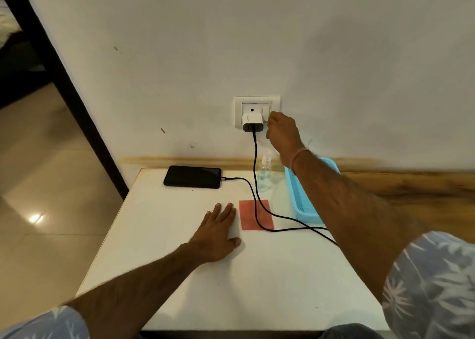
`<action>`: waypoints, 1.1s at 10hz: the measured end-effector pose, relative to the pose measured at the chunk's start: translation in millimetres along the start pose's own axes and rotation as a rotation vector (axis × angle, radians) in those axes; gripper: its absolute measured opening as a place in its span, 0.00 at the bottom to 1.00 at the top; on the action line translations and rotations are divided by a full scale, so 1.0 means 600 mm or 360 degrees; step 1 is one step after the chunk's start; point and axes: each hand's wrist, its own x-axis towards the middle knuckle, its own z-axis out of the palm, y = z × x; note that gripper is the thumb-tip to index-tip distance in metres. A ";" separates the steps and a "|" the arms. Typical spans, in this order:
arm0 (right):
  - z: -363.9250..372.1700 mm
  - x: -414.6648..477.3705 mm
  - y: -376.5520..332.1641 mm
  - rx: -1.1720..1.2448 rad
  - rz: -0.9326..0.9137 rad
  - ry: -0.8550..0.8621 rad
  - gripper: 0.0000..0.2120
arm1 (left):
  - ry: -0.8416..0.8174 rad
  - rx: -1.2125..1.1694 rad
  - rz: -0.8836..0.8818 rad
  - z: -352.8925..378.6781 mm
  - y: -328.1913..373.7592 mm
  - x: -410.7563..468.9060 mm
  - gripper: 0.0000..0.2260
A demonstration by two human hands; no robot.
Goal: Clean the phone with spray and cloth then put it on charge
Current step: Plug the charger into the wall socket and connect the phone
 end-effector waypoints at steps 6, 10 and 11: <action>0.040 0.034 0.020 -0.0069 0.0024 -0.0012 0.12 | -0.0117 -0.0037 -0.0047 -0.019 0.001 0.033 0.47; 0.012 0.018 0.020 -0.0197 -0.0032 -0.0098 0.19 | -0.0138 -0.0021 -0.0069 -0.025 0.002 0.033 0.47; -0.052 -0.044 0.051 -0.0454 -0.0341 -0.0241 0.19 | 0.0057 -0.0005 -0.0093 -0.036 0.023 0.020 0.41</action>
